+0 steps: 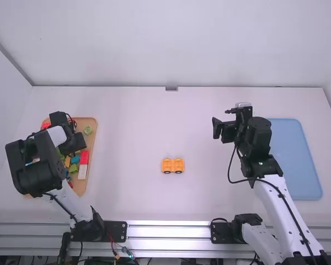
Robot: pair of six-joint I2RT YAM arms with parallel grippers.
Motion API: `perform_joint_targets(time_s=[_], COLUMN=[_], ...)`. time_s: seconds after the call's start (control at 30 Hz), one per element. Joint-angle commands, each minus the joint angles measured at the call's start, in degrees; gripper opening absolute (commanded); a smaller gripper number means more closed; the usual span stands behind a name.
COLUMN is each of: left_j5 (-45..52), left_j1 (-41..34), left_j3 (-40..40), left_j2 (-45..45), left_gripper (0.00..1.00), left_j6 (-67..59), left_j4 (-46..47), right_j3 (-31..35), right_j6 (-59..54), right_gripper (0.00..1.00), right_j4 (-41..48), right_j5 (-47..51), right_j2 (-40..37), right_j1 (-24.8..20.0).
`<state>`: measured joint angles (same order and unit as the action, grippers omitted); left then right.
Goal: Assemble lego blocks to make yellow taxi
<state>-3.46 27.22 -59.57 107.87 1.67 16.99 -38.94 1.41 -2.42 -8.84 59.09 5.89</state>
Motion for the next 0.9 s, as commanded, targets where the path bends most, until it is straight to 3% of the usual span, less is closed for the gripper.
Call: perform_joint_targets(time_s=[0.0,0.27,0.4,0.5,0.63,0.77,0.87], left_j5=[-0.5,-0.4,0.3,1.0,1.1,1.1,1.3], left_j1=[0.8,0.4,0.4,0.5,-0.3,-3.3,-7.2], left_j3=[1.0,0.0,-3.4,-8.8,-13.7,-18.9,-19.8], left_j2=[0.7,0.7,0.5,0.3,0.3,0.3,0.2], left_gripper=[0.50,0.36,0.30,0.11,0.16,0.02,0.02], left_j6=[0.0,0.5,0.5,1.5,1.4,-3.3,-7.6], left_j4=[0.2,0.6,5.4,12.3,18.0,25.3,27.2], right_j3=[-2.2,-2.2,-2.3,-2.3,-2.3,-2.3,-2.2], right_j6=[0.1,0.1,0.1,0.0,0.1,0.1,0.1], right_gripper=[0.99,0.98,0.99,0.99,0.98,0.98,0.99], right_j4=[-0.1,-0.2,-0.1,-0.1,0.1,0.1,0.2], right_j5=[-0.2,-0.3,-0.3,-0.2,-0.2,-0.2,-0.2], right_j2=[0.2,0.2,0.2,0.2,0.2,0.2,0.2], right_j1=[0.2,0.2,0.2,0.2,0.2,0.2,0.2])
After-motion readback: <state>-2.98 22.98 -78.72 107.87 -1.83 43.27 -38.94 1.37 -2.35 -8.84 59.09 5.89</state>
